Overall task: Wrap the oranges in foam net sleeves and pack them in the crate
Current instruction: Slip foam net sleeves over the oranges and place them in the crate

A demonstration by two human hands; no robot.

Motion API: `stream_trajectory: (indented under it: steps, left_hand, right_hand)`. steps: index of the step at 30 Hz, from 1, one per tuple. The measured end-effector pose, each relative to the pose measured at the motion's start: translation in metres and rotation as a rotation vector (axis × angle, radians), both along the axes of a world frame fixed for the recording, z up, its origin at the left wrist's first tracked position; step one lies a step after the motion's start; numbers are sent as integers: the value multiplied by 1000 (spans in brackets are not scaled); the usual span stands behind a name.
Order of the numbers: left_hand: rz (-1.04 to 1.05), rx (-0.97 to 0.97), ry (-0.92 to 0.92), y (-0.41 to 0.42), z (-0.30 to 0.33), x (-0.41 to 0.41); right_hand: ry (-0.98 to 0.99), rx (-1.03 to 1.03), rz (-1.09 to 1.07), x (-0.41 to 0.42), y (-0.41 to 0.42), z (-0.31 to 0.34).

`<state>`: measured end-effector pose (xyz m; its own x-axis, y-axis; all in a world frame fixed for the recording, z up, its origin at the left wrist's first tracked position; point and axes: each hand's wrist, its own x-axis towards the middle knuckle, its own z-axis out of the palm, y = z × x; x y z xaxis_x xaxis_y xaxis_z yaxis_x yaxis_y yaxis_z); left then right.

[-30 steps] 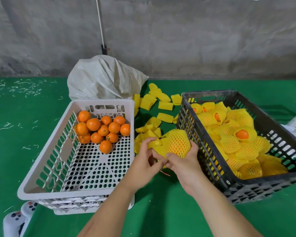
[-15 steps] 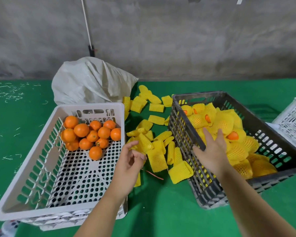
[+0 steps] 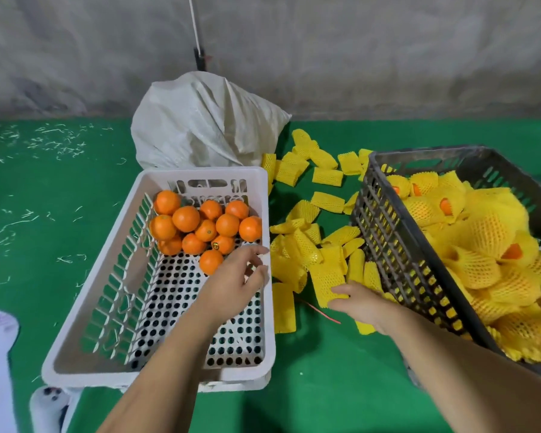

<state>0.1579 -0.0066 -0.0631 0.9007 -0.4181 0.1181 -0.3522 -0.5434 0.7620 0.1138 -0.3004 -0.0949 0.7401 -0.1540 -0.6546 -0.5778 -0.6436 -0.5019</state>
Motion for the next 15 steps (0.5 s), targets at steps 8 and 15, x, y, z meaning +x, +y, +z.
stream_trajectory:
  steps: [8,15]
  left_hand:
    - [244,706,245,44,-66,62]
    - [468,405,330,48,-96,68]
  right_hand:
    - [-706,-90,-214,26,41,22]
    - [-838,-352,383,16,188,52]
